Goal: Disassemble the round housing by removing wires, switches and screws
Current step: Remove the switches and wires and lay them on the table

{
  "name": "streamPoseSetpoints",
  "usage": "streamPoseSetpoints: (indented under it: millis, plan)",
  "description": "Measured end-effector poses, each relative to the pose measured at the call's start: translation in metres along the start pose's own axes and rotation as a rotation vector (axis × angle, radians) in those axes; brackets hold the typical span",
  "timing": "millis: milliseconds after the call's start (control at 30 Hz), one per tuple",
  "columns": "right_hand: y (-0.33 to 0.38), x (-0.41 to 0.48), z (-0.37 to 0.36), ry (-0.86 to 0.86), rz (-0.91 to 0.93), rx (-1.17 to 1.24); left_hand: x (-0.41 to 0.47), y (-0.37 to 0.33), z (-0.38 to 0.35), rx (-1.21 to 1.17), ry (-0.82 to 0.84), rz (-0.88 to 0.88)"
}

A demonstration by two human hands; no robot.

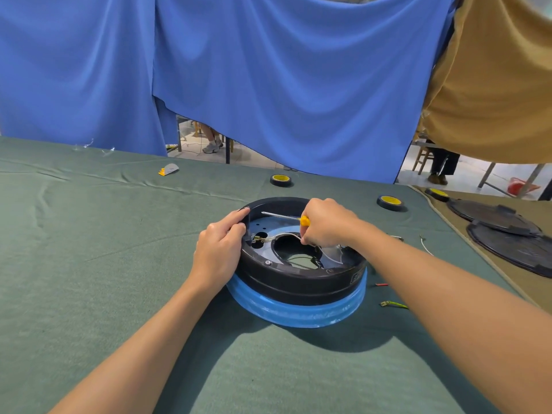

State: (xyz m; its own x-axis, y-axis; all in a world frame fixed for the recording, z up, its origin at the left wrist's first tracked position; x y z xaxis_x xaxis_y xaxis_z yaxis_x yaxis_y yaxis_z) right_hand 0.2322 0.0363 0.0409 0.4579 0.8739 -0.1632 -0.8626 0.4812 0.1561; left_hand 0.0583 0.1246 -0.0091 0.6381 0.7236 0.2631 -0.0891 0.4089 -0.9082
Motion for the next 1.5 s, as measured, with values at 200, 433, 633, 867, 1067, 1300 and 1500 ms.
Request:
streamPoseSetpoints:
  millis: [200, 433, 633, 867, 1067, 1300, 1500]
  plan:
    - [-0.003, -0.006, 0.013, -0.103, 0.021, 0.090, -0.002, -0.002, 0.000, 0.001, 0.001, 0.010]
    - [0.001, -0.029, 0.047, -0.328, 0.085, 0.507, -0.005, -0.007, 0.001, 0.000, 0.003, 0.026]
    - [-0.001, -0.046, 0.074, -0.442, 0.117, 0.699, -0.004, -0.007, 0.001, 0.006, 0.009, 0.017]
    - [-0.035, -0.080, 0.102, -0.487, 0.135, 0.651, -0.010, -0.015, 0.008, 0.160, -0.072, -0.111]
    - [-0.081, -0.119, 0.080, -0.319, 0.085, 0.365, -0.024, -0.046, 0.002, 0.420, -0.102, -0.214]
    - [-0.152, -0.137, 0.031, -0.006, -0.006, 0.296, -0.036, -0.087, -0.025, 0.548, -0.049, -0.327]
    - [-0.176, -0.130, 0.004, 0.064, -0.016, 0.234, -0.023, -0.091, -0.052, 0.730, 0.136, -0.246]
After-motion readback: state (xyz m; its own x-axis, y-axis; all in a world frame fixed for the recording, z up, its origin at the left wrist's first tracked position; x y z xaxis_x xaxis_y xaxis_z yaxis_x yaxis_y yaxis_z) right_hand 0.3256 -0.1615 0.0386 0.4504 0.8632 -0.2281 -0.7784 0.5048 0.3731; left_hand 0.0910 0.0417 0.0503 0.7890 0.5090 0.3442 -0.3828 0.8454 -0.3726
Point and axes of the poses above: each hand's wrist, its own x-axis towards the middle knuckle, its own z-axis out of the back of the hand, y = z × x, the point moved 5 cm from there along x, towards the middle knuckle, and after that the axes turned 12 degrees about y, right-handed, at the moved point
